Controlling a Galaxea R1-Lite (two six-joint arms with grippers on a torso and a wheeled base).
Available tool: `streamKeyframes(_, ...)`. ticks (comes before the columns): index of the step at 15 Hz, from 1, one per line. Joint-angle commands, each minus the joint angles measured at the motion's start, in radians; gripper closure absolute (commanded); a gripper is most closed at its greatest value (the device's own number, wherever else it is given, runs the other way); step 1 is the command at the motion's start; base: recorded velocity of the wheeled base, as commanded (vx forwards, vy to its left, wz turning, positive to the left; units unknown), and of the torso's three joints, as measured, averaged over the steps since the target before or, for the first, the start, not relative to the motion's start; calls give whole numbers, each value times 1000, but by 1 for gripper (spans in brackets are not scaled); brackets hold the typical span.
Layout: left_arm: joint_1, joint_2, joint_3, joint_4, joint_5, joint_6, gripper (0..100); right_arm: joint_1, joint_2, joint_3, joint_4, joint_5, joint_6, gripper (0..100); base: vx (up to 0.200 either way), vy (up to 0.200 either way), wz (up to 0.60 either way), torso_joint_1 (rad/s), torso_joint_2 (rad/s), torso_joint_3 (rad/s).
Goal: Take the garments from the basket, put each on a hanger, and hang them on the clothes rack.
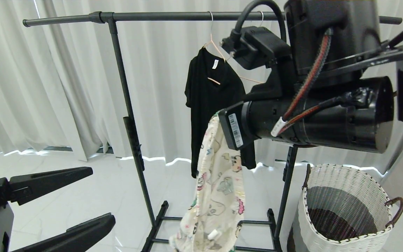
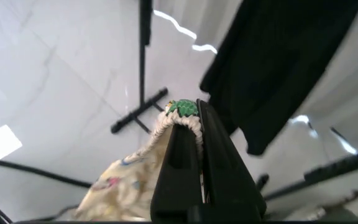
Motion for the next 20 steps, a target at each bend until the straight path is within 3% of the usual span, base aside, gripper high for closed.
streamKeyframes(1, -3, 38, -9, 0, 0, 0, 0, 27, 87, -95, 2, 0, -2, 100, 0, 0, 0, 0, 0, 0)
streamKeyframes(4, -16, 248, -146, -46, 7, -3, 0, 37, 148, -210, 7, 0, -6, 100, 0, 0, 0, 0, 0, 0)
streamKeyframes(8, -28, 411, -189, -63, 65, -6, 0, 37, 151, -229, 7, 0, -5, 100, 0, 0, 0, 0, 0, 0)
streamKeyframes(12, -59, 553, -216, -98, 226, -149, 0, 37, 135, -232, 6, 0, -5, 100, 0, 0, 0, 0, 0, 0)
streamKeyframes(15, -63, 604, -178, -98, 296, -154, 0, 35, 113, -230, 7, 0, -5, 100, 0, 0, 0, 0, 0, 0)
streamKeyframes(20, -71, 492, 5, -98, 301, -151, 0, 4, 89, -227, 9, 0, -6, 100, 0, 0, 0, 0, 0, 0)
